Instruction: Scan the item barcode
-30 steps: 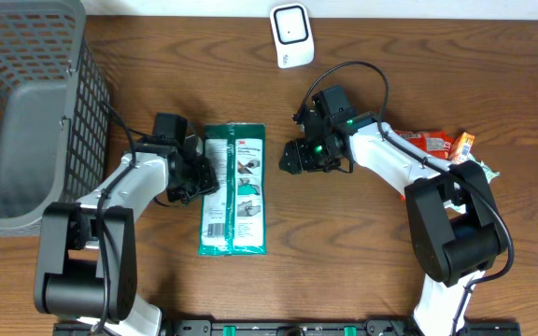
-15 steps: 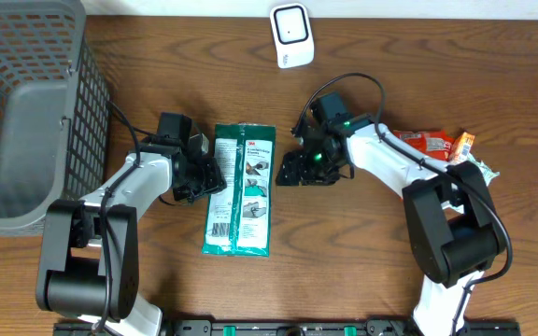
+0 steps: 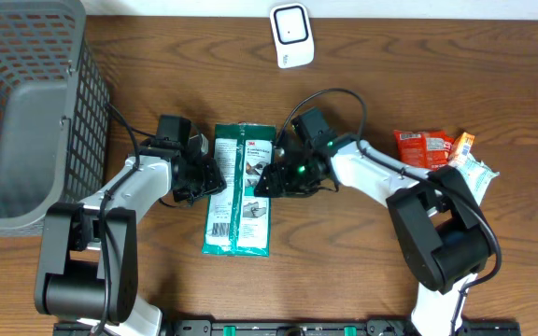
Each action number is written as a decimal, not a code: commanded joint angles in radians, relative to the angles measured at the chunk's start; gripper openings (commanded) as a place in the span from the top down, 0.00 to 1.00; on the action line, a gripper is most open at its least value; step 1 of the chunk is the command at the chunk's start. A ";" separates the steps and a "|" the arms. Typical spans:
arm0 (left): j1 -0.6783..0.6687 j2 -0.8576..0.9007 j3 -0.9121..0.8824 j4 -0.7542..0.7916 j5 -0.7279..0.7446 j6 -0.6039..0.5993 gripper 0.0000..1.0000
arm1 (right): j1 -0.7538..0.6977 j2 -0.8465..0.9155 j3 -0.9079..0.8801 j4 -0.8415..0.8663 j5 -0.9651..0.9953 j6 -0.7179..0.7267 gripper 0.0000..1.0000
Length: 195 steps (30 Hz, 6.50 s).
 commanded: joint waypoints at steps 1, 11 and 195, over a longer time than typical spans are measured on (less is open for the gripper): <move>-0.003 0.035 -0.056 -0.017 -0.042 0.002 0.65 | 0.023 0.016 -0.076 0.095 -0.072 0.063 0.41; -0.003 0.035 -0.057 -0.010 -0.043 0.002 0.65 | 0.029 0.016 -0.135 0.346 -0.276 0.048 0.57; 0.019 -0.488 -0.126 -0.089 -0.438 -0.009 0.14 | -0.037 -0.355 0.249 -0.460 0.265 -0.385 0.99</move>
